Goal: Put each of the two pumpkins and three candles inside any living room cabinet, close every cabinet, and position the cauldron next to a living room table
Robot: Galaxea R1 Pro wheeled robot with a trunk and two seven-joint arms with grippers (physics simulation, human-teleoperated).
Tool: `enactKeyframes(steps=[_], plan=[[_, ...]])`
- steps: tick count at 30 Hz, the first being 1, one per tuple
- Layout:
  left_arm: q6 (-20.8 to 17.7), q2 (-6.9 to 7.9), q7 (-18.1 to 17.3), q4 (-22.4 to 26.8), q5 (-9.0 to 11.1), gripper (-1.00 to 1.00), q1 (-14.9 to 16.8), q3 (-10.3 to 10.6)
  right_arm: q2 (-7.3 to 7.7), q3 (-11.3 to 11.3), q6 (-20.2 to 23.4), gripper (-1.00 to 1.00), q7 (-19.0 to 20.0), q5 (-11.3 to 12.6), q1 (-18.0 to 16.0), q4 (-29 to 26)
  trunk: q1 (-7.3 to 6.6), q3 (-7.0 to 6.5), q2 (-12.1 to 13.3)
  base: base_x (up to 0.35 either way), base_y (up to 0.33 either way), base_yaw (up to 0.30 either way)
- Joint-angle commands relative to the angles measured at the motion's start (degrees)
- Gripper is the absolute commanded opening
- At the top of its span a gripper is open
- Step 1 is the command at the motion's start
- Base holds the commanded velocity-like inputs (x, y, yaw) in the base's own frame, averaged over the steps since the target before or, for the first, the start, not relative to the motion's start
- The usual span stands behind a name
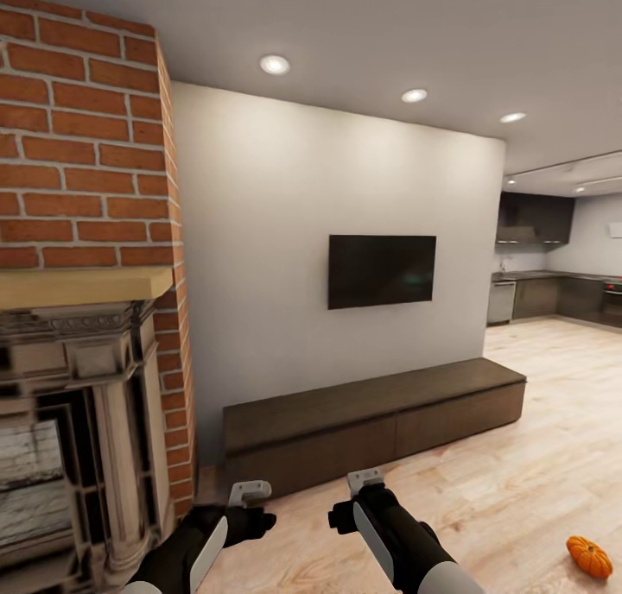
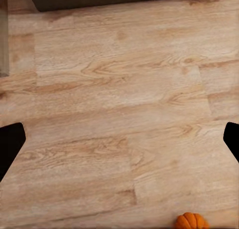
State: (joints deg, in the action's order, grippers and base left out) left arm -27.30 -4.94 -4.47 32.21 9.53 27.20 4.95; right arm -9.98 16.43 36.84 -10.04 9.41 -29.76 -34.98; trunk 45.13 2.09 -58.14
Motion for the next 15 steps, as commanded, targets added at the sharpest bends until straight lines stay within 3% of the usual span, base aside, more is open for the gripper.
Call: enactKeyframes(steps=[1,6,15], plan=[[-0.30,0.02,0.16,0.06,0.58,1.00,0.04,0.15,0.05,0.27,0.20,1.00,-0.51,0.61,-0.04,-0.09,-0.02,0.10,-0.07,-0.253,-0.168,0.214],[-0.30,0.02,0.16,0.05,0.58,1.00,0.04,0.15,0.05,0.27,0.20,1.00,-0.51,0.61,-0.04,-0.09,-0.02,0.10,-0.07,-0.227,-0.202,0.153],[-0.24,0.07,0.26,0.12,0.58,1.00,0.04,0.15,0.05,0.27,0.16,1.00,-0.51,0.61,-0.04,-0.09,-0.02,0.10,-0.07,-0.121,-0.255,0.025]])
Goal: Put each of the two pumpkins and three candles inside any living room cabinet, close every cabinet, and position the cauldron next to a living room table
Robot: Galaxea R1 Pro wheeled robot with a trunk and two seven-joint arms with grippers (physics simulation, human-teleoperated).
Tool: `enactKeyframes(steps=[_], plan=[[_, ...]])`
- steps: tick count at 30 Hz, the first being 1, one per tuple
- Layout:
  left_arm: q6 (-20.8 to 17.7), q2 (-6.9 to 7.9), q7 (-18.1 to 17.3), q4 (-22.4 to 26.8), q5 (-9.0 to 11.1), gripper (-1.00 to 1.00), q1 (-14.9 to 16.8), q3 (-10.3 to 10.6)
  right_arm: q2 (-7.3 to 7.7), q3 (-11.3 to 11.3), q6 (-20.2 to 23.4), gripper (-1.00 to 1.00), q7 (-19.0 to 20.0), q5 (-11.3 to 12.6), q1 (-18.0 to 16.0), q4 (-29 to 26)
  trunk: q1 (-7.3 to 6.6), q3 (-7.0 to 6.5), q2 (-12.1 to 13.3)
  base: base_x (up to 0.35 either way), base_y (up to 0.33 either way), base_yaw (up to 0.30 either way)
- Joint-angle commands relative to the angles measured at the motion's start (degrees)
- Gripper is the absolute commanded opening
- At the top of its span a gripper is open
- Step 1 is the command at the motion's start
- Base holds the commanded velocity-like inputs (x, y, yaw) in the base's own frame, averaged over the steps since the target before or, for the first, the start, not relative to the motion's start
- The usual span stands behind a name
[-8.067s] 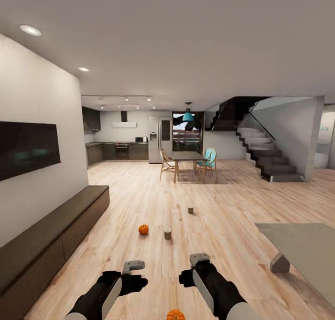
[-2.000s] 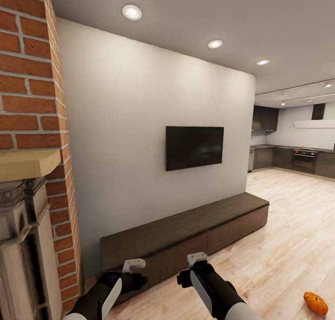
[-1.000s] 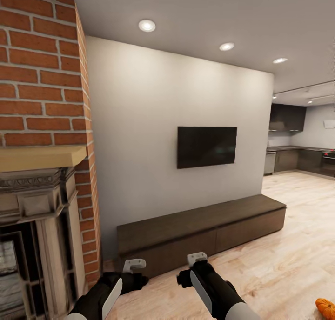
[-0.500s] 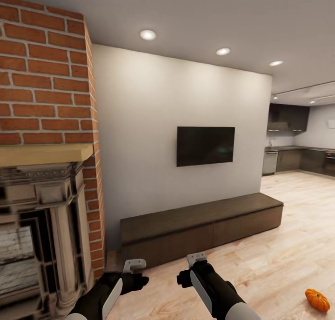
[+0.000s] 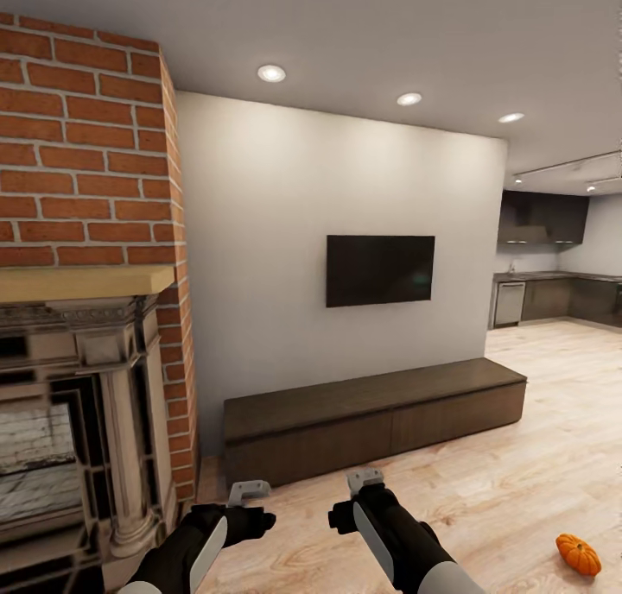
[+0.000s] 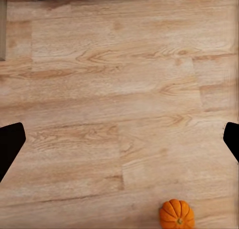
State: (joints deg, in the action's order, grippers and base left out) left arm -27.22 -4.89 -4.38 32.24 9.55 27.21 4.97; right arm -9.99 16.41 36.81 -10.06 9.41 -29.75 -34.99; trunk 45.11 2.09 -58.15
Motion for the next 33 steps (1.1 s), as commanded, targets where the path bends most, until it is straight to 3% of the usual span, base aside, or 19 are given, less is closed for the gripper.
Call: enactKeyframes(steps=[1,16,33], plan=[[-0.32,0.02,0.18,0.09,0.56,1.00,0.03,0.12,0.05,0.29,0.20,1.00,-0.49,0.61,-0.04,-0.08,0.00,0.10,-0.07,-0.027,-0.270,0.004],[-0.29,0.04,0.08,0.18,0.54,1.00,0.03,0.11,0.05,0.29,0.20,1.00,-0.49,0.62,-0.04,-0.08,0.00,0.10,-0.07,-0.005,-0.110,0.001],[-0.29,-0.03,0.33,0.19,0.53,1.00,0.03,0.21,0.05,0.29,0.22,1.00,-0.49,0.63,-0.04,-0.08,0.00,0.10,-0.07,0.000,-0.263,0.000]])
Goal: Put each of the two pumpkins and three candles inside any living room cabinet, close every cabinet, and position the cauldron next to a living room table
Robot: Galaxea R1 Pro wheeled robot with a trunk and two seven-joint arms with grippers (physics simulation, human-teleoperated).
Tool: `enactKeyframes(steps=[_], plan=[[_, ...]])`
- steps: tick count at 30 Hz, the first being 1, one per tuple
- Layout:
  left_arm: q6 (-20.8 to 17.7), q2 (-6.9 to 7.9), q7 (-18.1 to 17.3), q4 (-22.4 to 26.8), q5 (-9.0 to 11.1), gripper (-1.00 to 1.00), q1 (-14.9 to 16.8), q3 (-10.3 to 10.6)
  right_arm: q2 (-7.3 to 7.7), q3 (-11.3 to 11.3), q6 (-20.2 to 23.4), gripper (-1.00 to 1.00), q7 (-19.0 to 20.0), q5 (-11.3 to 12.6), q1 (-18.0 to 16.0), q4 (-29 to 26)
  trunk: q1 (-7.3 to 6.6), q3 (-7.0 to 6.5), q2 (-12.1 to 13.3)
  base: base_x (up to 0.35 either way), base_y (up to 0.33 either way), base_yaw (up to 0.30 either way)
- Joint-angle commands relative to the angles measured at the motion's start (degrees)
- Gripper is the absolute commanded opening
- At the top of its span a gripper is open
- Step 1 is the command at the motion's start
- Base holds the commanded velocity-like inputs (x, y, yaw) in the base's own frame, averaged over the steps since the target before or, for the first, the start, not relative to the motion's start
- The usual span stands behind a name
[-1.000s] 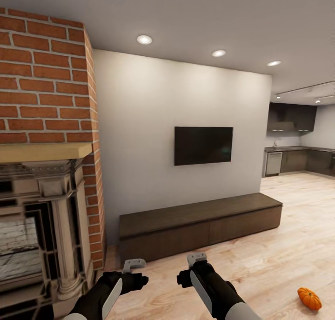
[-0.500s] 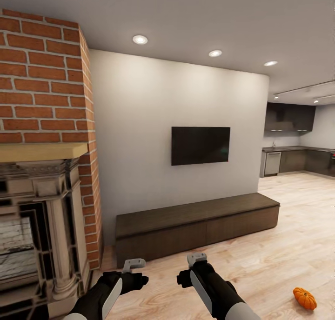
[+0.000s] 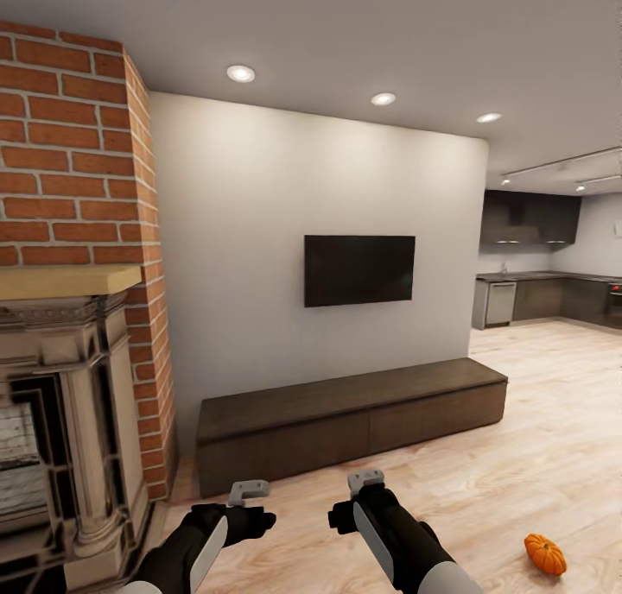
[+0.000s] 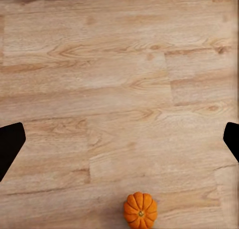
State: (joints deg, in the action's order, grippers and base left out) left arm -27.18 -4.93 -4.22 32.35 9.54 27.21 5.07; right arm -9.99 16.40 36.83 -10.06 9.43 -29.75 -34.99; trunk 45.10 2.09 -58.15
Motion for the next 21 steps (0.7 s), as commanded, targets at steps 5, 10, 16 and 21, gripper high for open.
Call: enactKeyframes(steps=[5,10,16,21], plan=[[-0.28,0.01,0.17,0.08,0.55,1.00,0.03,0.12,0.06,0.30,0.18,1.00,-0.48,0.65,-0.04,-0.08,0.01,0.10,-0.07,0.000,-0.280,0.000],[-0.25,0.01,0.19,0.01,0.56,1.00,0.03,0.16,0.06,0.30,0.17,1.00,-0.48,0.63,-0.04,-0.08,0.01,0.10,-0.07,0.000,-0.280,0.000],[-0.24,0.01,0.23,0.07,0.51,1.00,0.03,0.15,0.06,0.30,0.23,1.00,-0.48,0.62,-0.04,-0.08,0.01,0.30,-0.07,0.000,-0.280,0.000],[-0.24,0.01,0.25,0.08,0.50,1.00,0.03,0.19,0.06,0.30,0.25,1.00,-0.48,0.62,-0.04,-0.08,0.01,0.70,-0.07,0.000,-0.280,0.000]])
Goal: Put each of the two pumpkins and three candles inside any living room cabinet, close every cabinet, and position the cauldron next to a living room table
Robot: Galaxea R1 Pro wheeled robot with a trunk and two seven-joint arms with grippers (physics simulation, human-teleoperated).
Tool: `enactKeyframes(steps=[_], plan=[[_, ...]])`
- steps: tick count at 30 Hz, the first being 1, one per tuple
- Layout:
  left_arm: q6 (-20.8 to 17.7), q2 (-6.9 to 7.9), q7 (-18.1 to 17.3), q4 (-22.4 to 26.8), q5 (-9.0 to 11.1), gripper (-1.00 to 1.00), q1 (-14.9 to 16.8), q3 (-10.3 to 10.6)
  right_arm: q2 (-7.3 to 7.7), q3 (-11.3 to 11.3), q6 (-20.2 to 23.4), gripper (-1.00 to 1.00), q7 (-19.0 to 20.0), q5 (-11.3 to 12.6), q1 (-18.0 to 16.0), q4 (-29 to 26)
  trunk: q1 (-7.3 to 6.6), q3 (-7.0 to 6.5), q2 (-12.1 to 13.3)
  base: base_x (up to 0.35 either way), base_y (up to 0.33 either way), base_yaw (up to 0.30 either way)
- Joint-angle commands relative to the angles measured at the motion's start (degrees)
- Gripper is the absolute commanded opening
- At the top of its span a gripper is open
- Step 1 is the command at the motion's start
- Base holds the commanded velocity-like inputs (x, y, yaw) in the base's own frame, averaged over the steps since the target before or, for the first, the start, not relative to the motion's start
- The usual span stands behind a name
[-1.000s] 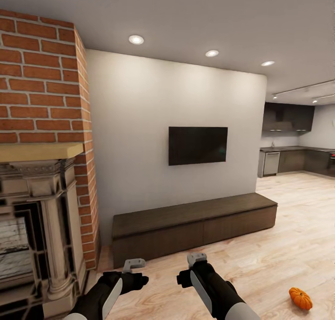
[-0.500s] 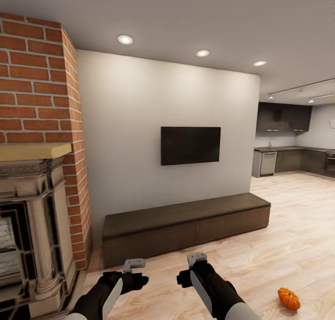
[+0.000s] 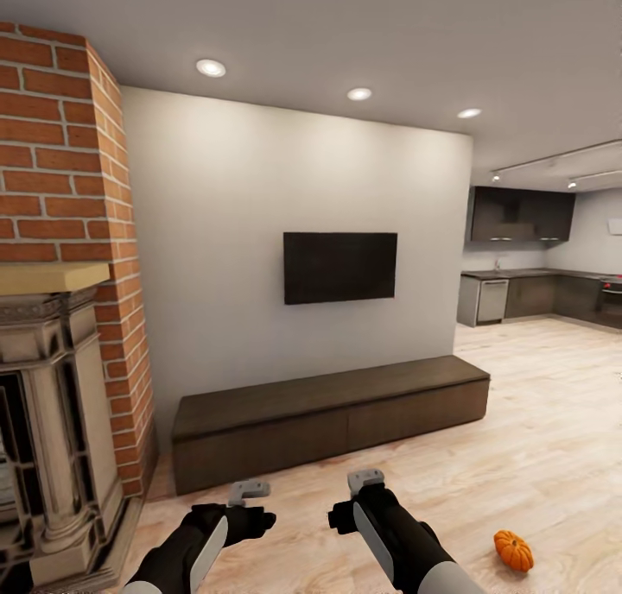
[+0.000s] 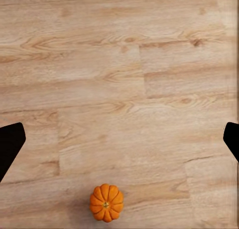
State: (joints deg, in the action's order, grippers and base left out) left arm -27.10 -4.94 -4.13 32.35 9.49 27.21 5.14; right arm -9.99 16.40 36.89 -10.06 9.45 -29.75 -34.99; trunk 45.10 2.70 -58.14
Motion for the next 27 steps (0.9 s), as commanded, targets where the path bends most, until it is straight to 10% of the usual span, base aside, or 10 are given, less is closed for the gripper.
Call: enactKeyframes(steps=[1,27], plan=[[-0.33,0.01,0.16,0.08,0.54,1.00,0.03,0.11,0.06,0.30,0.20,1.00,-0.49,0.60,-0.04,-0.08,0.01,0.19,-0.07,0.000,-0.280,0.000],[-0.33,0.01,0.18,0.00,0.53,1.00,0.03,0.11,0.06,0.30,0.20,1.00,-0.49,0.61,-0.04,-0.15,0.01,1.68,-0.07,0.000,-0.281,-0.001]])
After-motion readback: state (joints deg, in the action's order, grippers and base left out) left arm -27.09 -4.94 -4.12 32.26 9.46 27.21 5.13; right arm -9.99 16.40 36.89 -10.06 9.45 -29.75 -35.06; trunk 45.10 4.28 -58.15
